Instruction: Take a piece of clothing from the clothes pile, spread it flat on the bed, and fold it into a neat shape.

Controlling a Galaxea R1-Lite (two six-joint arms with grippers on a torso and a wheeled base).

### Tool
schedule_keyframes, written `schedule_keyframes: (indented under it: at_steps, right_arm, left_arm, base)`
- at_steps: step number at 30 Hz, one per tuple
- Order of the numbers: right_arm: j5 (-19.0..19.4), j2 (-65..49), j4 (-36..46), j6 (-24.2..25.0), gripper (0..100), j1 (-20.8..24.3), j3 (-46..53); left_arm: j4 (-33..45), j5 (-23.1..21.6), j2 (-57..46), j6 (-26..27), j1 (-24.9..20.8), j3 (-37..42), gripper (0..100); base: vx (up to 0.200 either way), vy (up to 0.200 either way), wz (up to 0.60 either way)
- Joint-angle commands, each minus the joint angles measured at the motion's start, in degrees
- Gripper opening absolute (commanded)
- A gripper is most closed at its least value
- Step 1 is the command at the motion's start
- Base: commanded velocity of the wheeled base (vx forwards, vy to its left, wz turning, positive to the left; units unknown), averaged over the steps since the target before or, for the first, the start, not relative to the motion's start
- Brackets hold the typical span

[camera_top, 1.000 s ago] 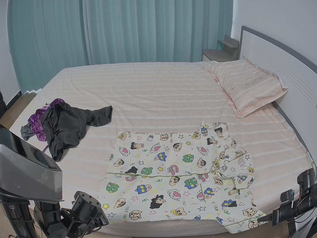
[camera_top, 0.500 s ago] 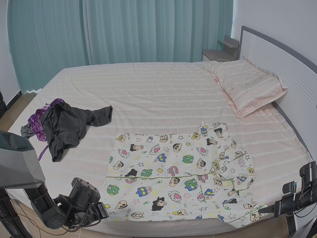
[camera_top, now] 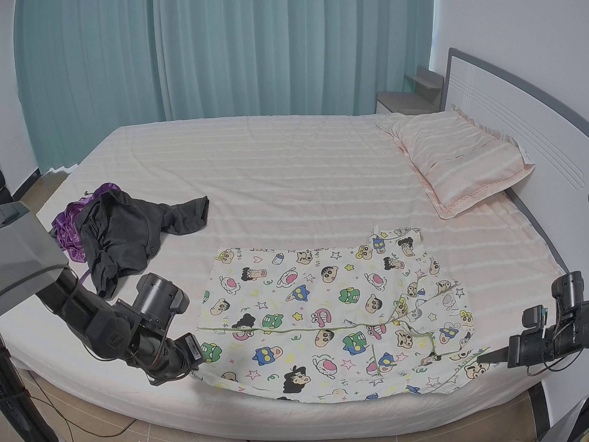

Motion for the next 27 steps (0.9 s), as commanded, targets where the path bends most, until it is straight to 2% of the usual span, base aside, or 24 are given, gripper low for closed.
schedule_keyframes:
  at_steps: [1, 9, 12, 16, 22, 27]
  right_arm:
    - [0.2, 7.64, -0.21, 0.41, 0, 0.1, -4.49]
    - [0.11, 12.03, -0.3, 1.64, 0, 0.02, -9.06]
    - [0.2, 14.84, -1.0, 1.9, 0, -0.07, -11.7]
    - [-0.07, 17.57, -5.31, 2.69, 0, -0.07, -12.4]
    - [-0.5, 20.82, -12.78, 8.41, 0, 0.19, -13.37]
    - [-0.5, 23.19, -16.47, 9.11, 0, 0.63, -13.37]
  left_arm:
    - [1.32, -1.09, 5.99, -0.24, 3.69, -5.52, 0]
    - [1.32, -1.18, 8.98, -0.86, 5.45, -9.65, 0]
    - [1.32, -1.09, 10.3, -2.88, 5.71, -12.64, 0]
    - [1.41, -1.0, 11.71, -3.14, 5.71, -15.19, 0]
    - [1.5, -0.13, 14.17, -3.06, 5.71, -18.53, 0]
    - [1.5, 0.67, 15.57, -3.06, 5.62, -20.82, 0]
  base:
    - [0.0, 0.0, 0.0]
    - [0.0, 0.0, 0.0]
    - [0.0, 0.0, 0.0]
    - [0.0, 0.0, 0.0]
    - [0.0, 0.0, 0.0]
    - [0.0, 0.0, 0.0]
